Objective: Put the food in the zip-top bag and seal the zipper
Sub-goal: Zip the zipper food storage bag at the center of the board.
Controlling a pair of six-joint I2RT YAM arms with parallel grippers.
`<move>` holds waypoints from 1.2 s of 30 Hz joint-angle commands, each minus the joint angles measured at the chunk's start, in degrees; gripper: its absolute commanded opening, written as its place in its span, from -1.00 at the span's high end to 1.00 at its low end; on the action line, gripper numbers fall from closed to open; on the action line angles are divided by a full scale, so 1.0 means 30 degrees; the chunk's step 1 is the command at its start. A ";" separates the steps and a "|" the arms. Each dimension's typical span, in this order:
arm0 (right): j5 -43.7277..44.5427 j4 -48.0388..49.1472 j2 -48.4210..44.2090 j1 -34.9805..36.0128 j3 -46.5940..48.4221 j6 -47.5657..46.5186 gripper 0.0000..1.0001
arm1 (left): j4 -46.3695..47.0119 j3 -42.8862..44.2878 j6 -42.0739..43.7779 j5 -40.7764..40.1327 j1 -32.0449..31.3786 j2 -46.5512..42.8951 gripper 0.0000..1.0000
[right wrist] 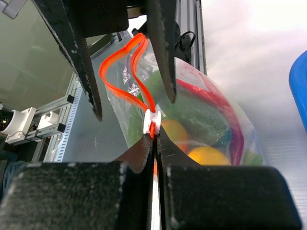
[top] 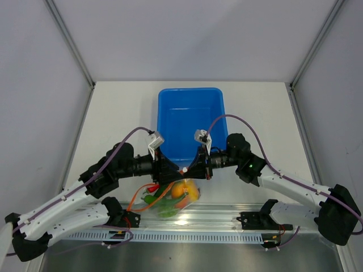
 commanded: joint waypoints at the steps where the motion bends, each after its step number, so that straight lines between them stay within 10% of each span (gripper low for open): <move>1: -0.0210 0.0607 0.0028 0.0257 0.0079 0.0117 1.00 | 0.1364 0.1110 -0.0153 0.0476 0.0140 0.1183 -0.09; 7: 0.0053 0.0138 -0.0441 0.0374 0.0108 -0.0147 1.00 | 0.1950 0.1258 -0.0971 0.1702 0.0900 0.2094 -0.08; 17: 0.0434 -0.0244 -0.0617 0.0199 0.0138 -0.0236 1.00 | 0.2537 0.0907 -0.1384 0.2965 0.1487 0.2535 0.50; 36: 0.0317 0.0020 -0.0412 -0.0299 0.0225 0.0527 1.00 | 0.2976 0.0116 -0.1619 0.3523 0.1487 0.2769 0.61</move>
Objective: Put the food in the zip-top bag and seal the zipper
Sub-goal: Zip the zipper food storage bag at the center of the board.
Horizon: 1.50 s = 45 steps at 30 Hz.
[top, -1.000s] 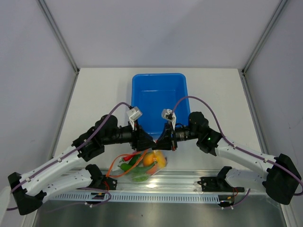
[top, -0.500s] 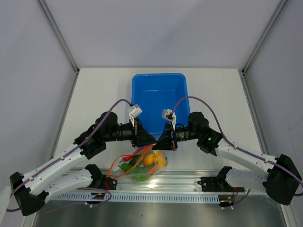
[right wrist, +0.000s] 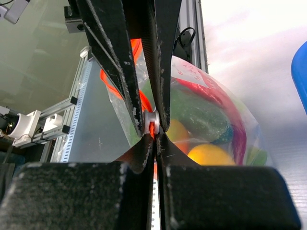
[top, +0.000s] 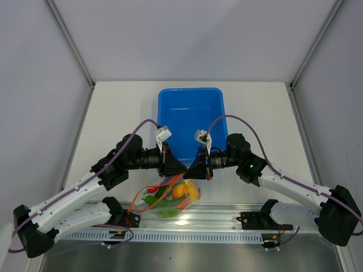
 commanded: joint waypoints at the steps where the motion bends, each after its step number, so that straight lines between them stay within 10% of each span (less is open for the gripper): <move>1: 0.0157 0.0654 -0.0237 -0.0205 0.0225 0.0133 1.00 | 0.0725 -0.0176 -0.0227 0.0609 0.0045 -0.0079 0.63; 8: 0.0128 0.0742 -0.0061 -0.0234 0.0225 0.0280 1.00 | 0.0842 -0.0381 -0.0286 0.0697 0.0074 -0.0167 0.99; 45: 0.3234 0.1532 -0.0647 -0.1083 0.0225 0.6344 1.00 | -0.2087 -0.0997 0.0681 -0.0534 0.0045 -0.1808 0.99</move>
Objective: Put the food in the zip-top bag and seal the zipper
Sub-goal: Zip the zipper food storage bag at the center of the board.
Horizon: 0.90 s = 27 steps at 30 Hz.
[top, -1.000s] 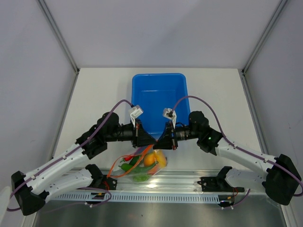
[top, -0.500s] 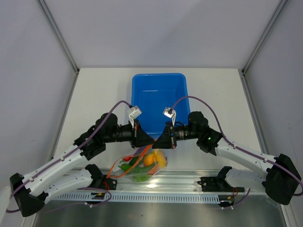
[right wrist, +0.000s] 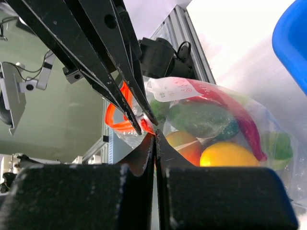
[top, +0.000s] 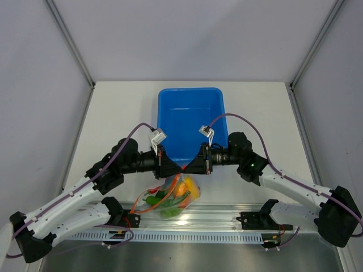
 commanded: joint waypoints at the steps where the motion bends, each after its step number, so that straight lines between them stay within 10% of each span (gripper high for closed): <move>1: 0.1252 0.1736 -0.0625 -0.0508 0.0211 0.0544 1.00 | -0.0907 -0.0275 0.0273 0.0661 -0.0079 -0.0315 0.99; 25: -0.0592 0.1623 -0.1621 -0.0861 -0.0202 -0.1293 1.00 | -0.0908 -0.1917 -0.0665 0.0455 -0.0050 -0.2395 0.99; 27: -0.0827 0.0253 -0.1826 -0.0628 0.0179 -0.2203 0.77 | -0.0849 -0.1741 -0.0635 0.0514 -0.0079 -0.2249 0.99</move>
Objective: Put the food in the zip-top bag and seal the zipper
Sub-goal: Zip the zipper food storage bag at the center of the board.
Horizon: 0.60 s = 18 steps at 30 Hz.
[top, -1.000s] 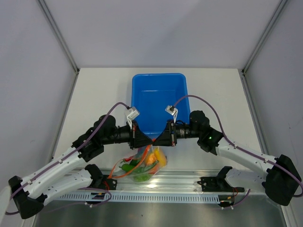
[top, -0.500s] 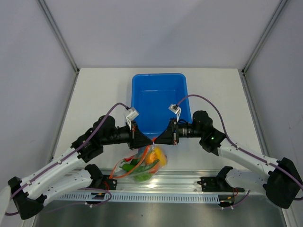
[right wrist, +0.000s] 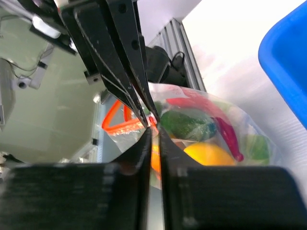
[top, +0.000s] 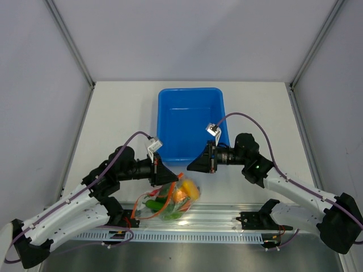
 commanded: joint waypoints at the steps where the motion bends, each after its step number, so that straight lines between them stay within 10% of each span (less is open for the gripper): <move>1: -0.0712 -0.1495 -0.0609 0.0336 0.1549 -0.2888 0.68 | 0.0164 0.0234 -0.0110 0.0441 -0.0029 0.0017 0.99; 6: -0.1796 -0.4338 0.0121 0.0600 0.2929 -0.4976 0.12 | 0.0456 0.0878 0.0006 0.0646 -0.0028 0.0574 0.99; 18: -0.2265 -0.5485 0.2114 0.0951 0.4658 -0.6472 0.10 | 0.0457 0.1376 -0.0081 0.0442 -0.0029 0.0252 0.99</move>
